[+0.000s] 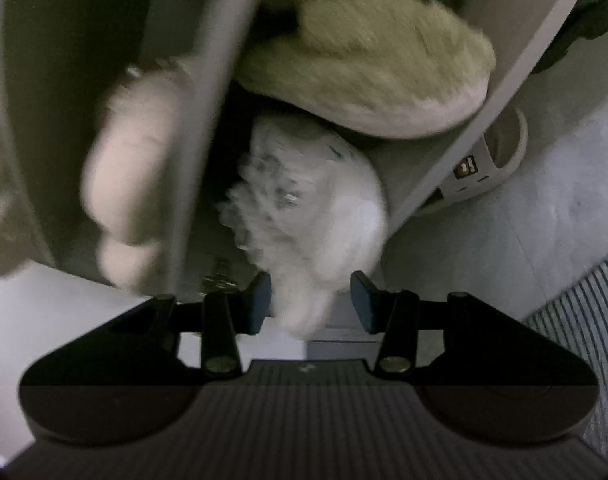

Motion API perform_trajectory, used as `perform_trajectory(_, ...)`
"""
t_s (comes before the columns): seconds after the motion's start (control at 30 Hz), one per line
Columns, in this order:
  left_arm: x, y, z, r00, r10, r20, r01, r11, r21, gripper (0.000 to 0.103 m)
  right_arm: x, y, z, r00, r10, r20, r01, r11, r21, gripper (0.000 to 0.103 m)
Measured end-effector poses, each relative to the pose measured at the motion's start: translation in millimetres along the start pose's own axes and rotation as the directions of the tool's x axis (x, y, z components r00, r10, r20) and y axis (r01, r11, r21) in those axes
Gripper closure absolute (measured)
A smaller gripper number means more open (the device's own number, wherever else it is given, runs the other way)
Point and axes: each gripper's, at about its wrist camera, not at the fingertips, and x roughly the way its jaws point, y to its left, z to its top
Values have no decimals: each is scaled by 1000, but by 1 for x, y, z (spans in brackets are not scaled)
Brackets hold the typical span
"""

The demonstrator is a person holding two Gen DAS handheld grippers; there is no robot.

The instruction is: Organize scattered shoes

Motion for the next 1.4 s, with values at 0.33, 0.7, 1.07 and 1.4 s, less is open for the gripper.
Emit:
perform_trajectory(0.33, -158, 3, -2, 965, -64, -255, 48, 997, -66, 1, -215, 148, -16, 983, -163, 86, 177, 964, -199, 55)
perform_trajectory(0.7, -435, 40, 89, 985, -16, -173, 7, 998, -57, 1, -470, 279, -78, 778, -558, 290, 610, 782, -131, 54)
perform_trajectory(1.07, -614, 25, 245, 985, 156, 72, -144, 977, -155, 0, -528, 311, -60, 625, -776, 89, 737, 549, -394, 55)
perform_trajectory(1.4, -683, -68, 372, 941, 285, 181, -207, 911, -356, 0, -652, 334, 49, 728, -669, 152, 593, 502, -629, 22)
